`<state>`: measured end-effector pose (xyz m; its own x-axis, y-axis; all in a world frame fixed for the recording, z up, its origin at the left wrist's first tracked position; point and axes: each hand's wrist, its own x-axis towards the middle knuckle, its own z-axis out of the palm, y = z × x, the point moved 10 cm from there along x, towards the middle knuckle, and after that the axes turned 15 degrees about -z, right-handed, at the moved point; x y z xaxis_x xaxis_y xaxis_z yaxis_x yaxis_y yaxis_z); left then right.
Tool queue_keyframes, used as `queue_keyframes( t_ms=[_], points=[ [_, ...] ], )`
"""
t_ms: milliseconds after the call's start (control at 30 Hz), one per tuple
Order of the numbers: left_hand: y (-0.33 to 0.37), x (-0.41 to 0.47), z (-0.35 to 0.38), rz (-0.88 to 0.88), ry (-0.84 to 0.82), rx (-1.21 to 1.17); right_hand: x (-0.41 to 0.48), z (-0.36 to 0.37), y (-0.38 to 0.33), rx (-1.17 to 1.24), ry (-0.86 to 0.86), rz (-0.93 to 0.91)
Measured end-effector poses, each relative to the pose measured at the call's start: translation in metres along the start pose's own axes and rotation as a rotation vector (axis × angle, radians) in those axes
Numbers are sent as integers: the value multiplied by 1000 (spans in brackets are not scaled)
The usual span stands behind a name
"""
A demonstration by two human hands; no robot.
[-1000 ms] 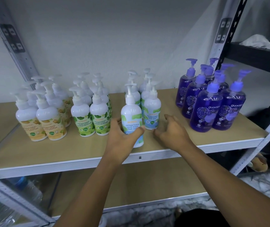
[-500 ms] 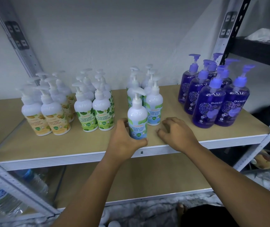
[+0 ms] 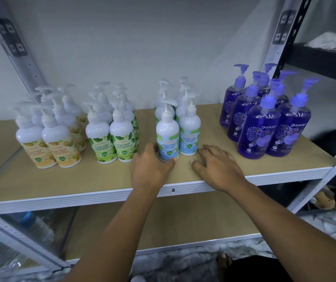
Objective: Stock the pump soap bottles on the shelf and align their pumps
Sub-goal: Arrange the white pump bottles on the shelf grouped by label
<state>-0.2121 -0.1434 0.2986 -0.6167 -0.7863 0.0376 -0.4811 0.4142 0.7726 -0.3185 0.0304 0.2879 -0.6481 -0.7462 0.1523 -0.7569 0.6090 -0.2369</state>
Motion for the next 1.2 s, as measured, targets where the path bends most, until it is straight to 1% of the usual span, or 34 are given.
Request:
queue_keyframes(
  t_ms=[133, 500, 667, 867, 1067, 1200],
  points=[
    [3, 5, 1, -52, 35, 95, 0, 0, 1, 2, -4, 8],
    [0, 14, 4, -86, 77, 165, 0, 0, 3, 15, -13, 15],
    [-1, 15, 5, -85, 103, 142, 0, 2, 4, 28, -21, 21],
    [0, 14, 4, -90, 106, 176, 0, 3, 5, 42, -28, 25],
    [-4, 2, -2, -61, 60, 95, -5, -1, 3, 63, -12, 19],
    [-10, -22, -11, 10, 41, 121, -15, -5, -1, 92, 22, 22]
  ],
)
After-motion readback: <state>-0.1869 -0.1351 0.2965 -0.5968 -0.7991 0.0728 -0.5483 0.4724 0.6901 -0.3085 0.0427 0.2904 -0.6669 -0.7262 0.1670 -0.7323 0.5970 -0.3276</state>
